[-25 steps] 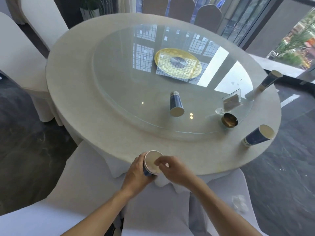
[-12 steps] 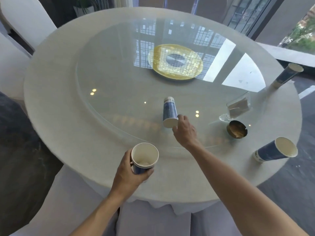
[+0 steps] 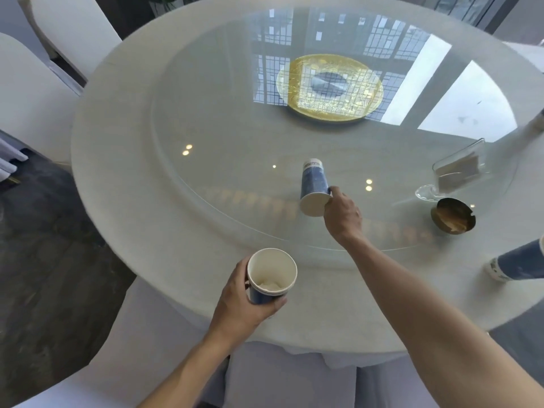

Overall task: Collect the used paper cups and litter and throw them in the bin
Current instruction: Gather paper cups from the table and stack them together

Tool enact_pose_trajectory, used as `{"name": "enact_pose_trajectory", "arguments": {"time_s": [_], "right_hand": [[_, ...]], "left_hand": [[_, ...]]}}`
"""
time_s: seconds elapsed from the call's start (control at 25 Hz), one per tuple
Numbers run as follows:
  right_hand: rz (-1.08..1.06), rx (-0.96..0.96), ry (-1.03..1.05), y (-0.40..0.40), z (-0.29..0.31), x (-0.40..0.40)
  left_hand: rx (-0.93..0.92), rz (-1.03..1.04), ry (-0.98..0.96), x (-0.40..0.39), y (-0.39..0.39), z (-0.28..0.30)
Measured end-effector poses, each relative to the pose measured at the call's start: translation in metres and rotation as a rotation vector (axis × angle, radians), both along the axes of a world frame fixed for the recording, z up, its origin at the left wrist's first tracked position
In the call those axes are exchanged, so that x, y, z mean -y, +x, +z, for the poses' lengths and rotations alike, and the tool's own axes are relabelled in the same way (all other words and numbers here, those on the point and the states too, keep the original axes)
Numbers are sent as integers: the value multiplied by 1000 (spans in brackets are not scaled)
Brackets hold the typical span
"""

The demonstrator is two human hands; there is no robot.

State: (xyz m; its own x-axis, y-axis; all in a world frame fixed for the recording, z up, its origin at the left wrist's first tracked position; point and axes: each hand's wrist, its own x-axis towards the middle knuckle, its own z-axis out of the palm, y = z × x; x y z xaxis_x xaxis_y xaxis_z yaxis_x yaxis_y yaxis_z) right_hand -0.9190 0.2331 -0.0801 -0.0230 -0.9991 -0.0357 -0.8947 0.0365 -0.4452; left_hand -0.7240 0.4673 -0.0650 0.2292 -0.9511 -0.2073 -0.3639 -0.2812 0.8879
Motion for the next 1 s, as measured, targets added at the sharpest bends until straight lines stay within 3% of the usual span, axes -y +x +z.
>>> {"name": "enact_pose_trajectory", "arguments": {"time_s": [0.24, 0.48, 0.84, 1.0], "right_hand": [[18, 114, 65, -9, 38, -59], [-105, 305, 88, -31, 74, -150], [-232, 348, 310, -51, 87, -265], [-280, 544, 328, -46, 93, -301]], "left_hand": [[-32, -6, -35, 3, 8, 32], [-72, -74, -156, -3, 12, 77], [-209, -233, -253, -27, -19, 131], [-257, -275, -235, -47, -30, 131]]}}
